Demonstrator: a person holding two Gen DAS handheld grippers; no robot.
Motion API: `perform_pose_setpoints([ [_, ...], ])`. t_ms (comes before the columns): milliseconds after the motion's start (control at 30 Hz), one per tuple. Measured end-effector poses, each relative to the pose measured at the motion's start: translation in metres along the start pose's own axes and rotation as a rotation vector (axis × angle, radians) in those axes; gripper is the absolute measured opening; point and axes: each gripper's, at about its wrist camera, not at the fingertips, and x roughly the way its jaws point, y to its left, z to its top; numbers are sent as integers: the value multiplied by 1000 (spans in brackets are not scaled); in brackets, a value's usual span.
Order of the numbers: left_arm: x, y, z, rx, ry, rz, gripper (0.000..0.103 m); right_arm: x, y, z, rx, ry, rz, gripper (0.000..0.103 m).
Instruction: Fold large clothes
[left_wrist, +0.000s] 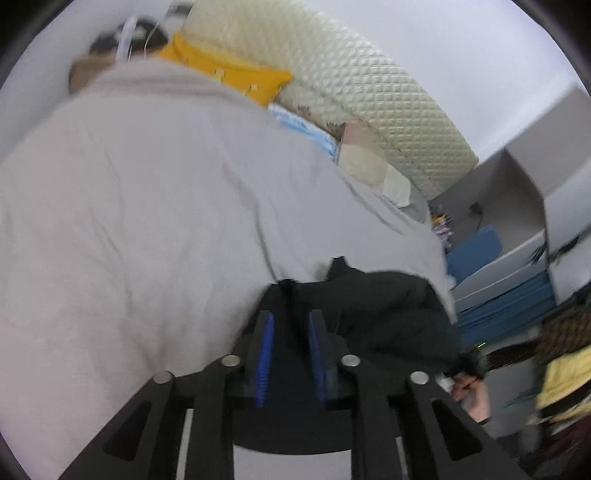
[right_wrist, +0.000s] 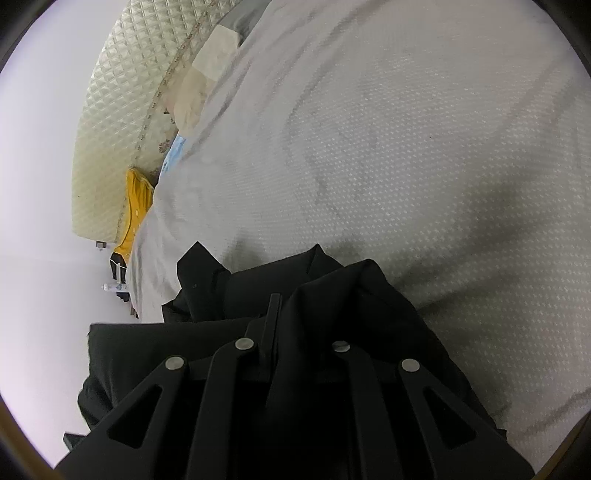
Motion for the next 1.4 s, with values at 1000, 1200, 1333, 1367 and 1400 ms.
perform_pose_setpoints([
  [1000, 156, -162, -111, 396, -95, 47, 21, -15, 136, -164, -778, -249, -148, 71],
  [1200, 189, -176, -114, 512, -166, 155, 21, 25, 149, -172, -906, -354, -197, 74],
  [1333, 203, -179, -108, 525, -174, 171, 21, 40, 150, -165, -913, -376, -217, 76],
  [1367, 206, -177, -107, 525, -175, 177, 21, 44, 151, -165, -910, -377, -224, 78],
  [1400, 211, -176, -104, 522, -177, 182, 21, 49, 154, -161, -906, -376, -234, 79],
])
